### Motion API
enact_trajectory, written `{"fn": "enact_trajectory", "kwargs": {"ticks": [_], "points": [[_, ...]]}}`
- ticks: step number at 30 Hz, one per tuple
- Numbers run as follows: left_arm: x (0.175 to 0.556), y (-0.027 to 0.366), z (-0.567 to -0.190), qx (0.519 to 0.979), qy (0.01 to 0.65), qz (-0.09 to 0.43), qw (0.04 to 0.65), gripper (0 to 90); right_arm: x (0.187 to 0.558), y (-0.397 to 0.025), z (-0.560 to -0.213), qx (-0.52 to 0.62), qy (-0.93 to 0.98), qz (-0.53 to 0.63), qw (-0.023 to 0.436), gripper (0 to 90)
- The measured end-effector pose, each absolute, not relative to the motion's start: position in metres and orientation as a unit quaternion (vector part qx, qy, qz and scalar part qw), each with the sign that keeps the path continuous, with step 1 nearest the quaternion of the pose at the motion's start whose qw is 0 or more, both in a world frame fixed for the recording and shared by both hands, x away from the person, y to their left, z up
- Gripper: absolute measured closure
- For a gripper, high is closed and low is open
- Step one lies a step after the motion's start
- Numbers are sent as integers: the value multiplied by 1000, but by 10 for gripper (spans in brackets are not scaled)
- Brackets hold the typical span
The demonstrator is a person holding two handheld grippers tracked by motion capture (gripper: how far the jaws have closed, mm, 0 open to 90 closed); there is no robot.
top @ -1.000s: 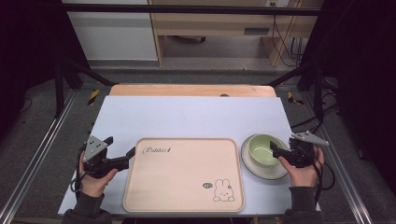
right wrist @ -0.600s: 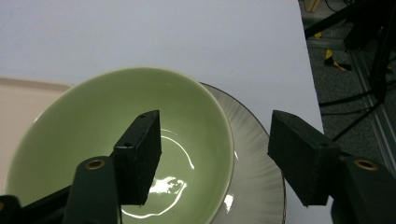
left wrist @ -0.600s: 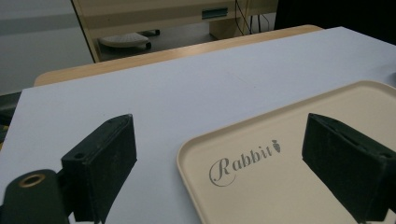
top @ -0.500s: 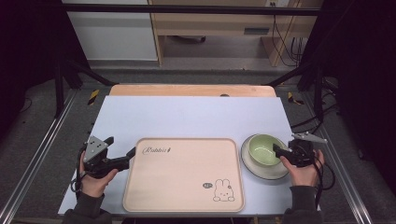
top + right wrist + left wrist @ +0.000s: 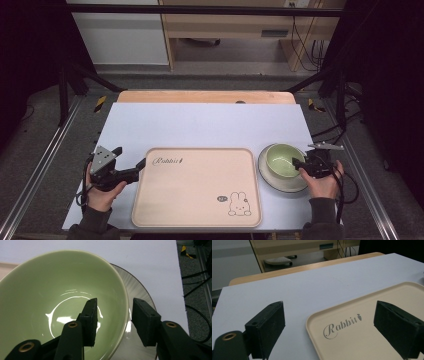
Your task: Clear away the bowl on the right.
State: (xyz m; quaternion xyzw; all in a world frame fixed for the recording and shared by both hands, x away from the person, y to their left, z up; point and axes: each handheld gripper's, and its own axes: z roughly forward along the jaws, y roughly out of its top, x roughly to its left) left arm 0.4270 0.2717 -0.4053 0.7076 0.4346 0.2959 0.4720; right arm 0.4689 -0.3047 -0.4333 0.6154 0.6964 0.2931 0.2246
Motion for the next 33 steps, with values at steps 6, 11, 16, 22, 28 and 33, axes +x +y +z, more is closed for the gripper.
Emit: {"fn": "enact_trajectory", "kwargs": {"ticks": [6,11,16,22,28,33], "points": [[427,271,-405,708,435,296,471,97,472,-305,-436,623,699,287,203,652],[428,272,-405,708,435,296,471,99,474,-306,-437,628,699,284,189,707],[428,272,-405,708,436,296,471,100,476,-306,-439,633,700,278,179,738],[428,272,-406,709,435,294,470,99,477,-307,-439,641,696,272,173,772],[428,271,-407,711,434,293,469,100,479,-307,-440,647,693,272,165,782],[429,270,-407,713,433,293,468,99,482,-308,-441,649,693,272,157,797]]}}
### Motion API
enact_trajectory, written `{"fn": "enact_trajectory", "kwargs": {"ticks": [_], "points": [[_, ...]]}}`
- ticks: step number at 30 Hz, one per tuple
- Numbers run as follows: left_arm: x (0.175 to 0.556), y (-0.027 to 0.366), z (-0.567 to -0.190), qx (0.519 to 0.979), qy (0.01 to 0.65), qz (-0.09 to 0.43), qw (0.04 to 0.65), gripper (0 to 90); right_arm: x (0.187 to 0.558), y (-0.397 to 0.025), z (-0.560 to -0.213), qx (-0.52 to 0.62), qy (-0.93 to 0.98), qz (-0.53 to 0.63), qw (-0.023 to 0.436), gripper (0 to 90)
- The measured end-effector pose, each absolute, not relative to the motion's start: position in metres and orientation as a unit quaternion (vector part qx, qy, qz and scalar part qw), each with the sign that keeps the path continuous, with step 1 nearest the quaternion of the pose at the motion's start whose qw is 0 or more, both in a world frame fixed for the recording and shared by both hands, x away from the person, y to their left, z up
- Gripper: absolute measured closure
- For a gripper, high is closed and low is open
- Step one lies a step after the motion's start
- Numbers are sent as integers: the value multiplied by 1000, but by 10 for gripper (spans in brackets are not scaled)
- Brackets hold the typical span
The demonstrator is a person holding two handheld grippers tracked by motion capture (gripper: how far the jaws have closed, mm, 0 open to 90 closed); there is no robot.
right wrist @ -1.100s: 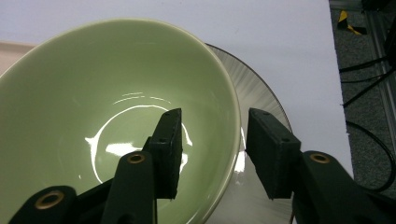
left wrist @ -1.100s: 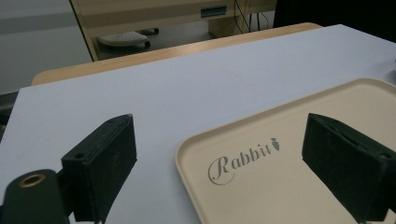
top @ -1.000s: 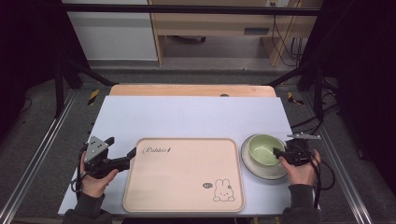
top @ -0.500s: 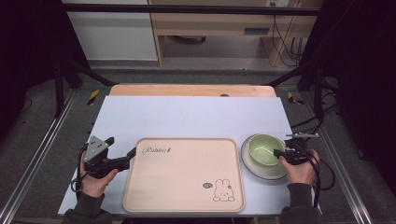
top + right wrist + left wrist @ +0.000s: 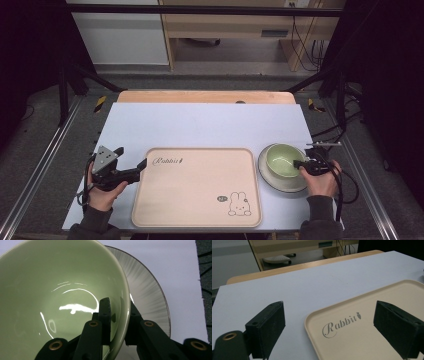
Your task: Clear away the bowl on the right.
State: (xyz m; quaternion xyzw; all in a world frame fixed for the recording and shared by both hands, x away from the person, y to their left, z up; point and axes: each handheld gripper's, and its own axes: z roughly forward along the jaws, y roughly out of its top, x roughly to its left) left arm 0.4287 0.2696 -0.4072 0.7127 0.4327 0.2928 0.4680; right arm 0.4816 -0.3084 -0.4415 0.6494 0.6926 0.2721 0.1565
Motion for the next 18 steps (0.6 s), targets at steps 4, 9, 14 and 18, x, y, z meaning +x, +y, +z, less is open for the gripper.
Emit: {"fn": "enact_trajectory", "kwargs": {"ticks": [4,9,14,18], "points": [[428,269,-407,714,431,291,469,99,484,-310,-443,651,692,273,152,808],[428,268,-407,716,428,290,469,99,485,-311,-443,658,687,276,141,811],[429,267,-408,719,428,288,466,99,488,-313,-444,659,685,281,130,819],[428,267,-408,719,427,288,467,99,488,-314,-444,660,684,284,124,823]]}}
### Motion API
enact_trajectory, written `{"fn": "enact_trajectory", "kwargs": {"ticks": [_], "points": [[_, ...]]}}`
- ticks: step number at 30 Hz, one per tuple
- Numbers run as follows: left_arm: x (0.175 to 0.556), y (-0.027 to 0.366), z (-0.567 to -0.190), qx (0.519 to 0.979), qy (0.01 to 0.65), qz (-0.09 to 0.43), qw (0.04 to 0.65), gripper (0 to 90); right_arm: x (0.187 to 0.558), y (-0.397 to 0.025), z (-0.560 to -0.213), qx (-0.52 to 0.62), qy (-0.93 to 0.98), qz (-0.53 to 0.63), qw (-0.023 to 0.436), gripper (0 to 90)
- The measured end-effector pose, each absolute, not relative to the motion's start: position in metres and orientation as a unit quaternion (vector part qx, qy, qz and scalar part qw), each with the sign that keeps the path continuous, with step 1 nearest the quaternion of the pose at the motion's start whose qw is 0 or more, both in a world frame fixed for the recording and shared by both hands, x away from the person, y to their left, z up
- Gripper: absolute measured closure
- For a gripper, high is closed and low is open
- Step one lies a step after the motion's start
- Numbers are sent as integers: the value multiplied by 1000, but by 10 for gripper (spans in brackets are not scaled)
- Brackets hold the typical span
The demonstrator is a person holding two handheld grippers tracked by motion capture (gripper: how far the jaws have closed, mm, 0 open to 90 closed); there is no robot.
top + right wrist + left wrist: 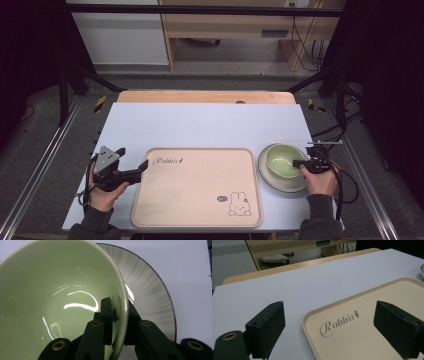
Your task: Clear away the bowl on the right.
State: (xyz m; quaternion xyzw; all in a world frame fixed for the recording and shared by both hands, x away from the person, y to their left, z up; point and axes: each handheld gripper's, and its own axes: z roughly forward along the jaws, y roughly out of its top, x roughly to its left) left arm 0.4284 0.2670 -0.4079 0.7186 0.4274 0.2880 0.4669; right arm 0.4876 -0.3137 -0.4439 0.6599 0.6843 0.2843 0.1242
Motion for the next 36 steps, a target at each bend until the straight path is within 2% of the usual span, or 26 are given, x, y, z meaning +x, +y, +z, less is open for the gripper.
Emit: {"fn": "enact_trajectory", "kwargs": {"ticks": [36], "points": [[428,269,-407,716,430,289,469,104,484,-318,-439,662,667,323,107,840]]}}
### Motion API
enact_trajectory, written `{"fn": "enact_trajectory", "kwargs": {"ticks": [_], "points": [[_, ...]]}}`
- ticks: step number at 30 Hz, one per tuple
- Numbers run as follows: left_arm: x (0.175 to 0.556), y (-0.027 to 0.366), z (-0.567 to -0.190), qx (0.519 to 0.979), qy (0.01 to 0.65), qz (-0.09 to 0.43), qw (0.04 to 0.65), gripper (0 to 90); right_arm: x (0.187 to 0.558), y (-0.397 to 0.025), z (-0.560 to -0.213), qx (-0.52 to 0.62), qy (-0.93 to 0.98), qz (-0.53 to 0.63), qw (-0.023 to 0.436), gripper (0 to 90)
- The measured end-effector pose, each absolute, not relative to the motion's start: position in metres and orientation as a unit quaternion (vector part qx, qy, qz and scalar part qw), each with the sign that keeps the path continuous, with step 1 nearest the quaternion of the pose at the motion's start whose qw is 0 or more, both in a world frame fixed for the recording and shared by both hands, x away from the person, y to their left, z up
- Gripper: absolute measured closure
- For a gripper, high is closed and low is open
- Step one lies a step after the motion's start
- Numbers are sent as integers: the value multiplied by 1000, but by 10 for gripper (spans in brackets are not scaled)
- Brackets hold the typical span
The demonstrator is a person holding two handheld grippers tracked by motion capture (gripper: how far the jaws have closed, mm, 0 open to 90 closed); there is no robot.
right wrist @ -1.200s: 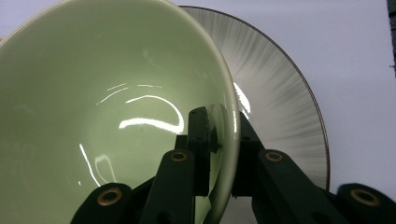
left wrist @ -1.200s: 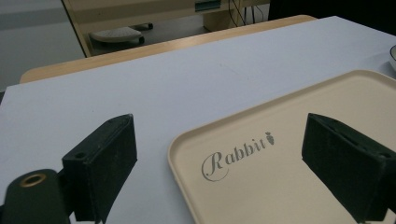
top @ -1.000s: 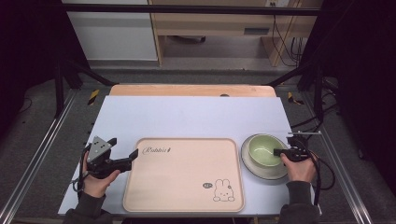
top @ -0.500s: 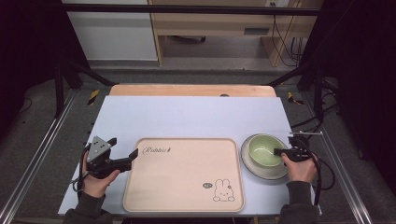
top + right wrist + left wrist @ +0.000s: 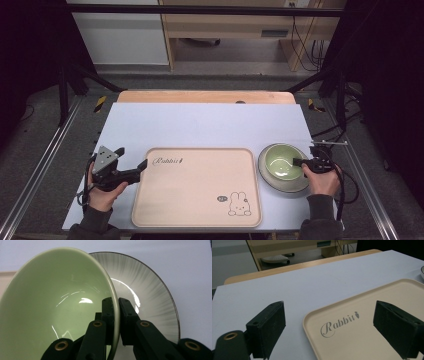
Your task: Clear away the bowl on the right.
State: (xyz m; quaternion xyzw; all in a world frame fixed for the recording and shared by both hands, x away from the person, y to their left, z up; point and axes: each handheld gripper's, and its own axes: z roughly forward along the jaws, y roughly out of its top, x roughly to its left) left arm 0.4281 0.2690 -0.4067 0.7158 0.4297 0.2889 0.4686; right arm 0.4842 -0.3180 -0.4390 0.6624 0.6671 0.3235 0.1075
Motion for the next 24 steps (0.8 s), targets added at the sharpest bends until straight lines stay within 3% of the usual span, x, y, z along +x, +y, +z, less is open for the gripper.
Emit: {"fn": "enact_trajectory", "kwargs": {"ticks": [24], "points": [[428,269,-407,716,430,288,469,106,477,-311,-423,632,676,363,108,839]]}}
